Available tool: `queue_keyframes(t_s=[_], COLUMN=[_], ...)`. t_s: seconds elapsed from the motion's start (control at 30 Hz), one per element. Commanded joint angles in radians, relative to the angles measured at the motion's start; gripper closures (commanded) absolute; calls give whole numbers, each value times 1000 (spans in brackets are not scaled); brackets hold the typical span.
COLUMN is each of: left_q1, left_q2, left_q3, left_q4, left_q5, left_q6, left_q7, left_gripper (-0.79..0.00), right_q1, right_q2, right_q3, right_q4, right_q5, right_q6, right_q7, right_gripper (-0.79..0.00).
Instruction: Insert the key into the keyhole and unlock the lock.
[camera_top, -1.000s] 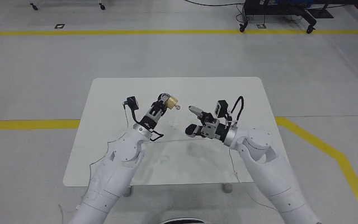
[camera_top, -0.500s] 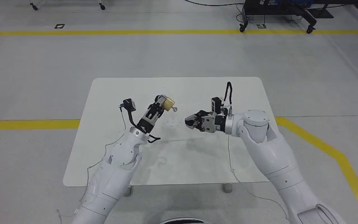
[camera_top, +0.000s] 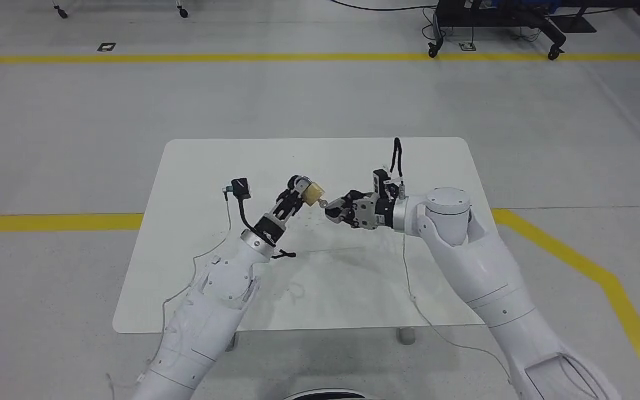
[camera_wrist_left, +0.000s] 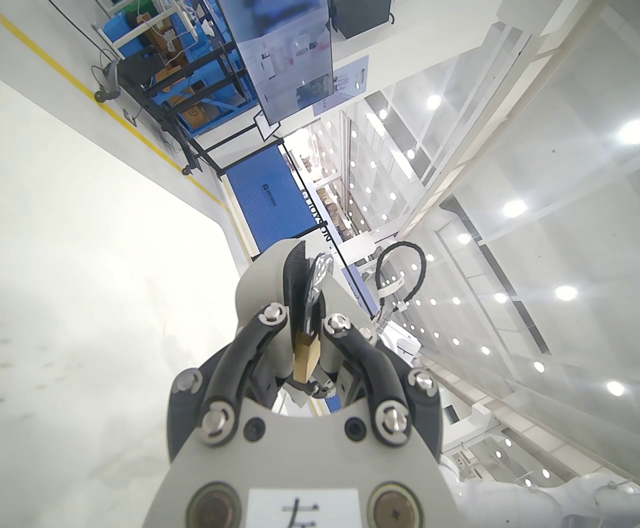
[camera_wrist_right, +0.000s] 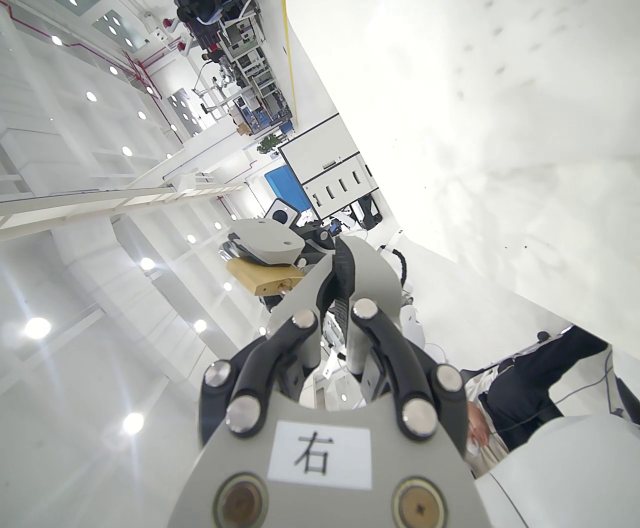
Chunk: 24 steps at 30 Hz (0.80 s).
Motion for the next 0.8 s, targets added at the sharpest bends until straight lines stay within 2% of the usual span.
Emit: queue_keyframes(t_s=[0.0, 0.47, 0.77], left_q1=[-1, 14, 20], left_q2=[-1, -7, -8], left_q3=[1, 5, 3], left_q4=[3, -7, -20], left_q5=[9, 78, 100], left_q6=[-1, 0, 4], left_q7=[-1, 56, 40], left_gripper=[0, 0, 0], right_q1=[4, 9, 7], right_q2=[-1, 1, 7], right_q3=[-4, -17, -17], right_q4=[3, 8, 4], right_q5=[3, 26, 29], right_q6=[-1, -10, 4], right_q7=[-3, -8, 1], right_gripper=[0, 0, 0])
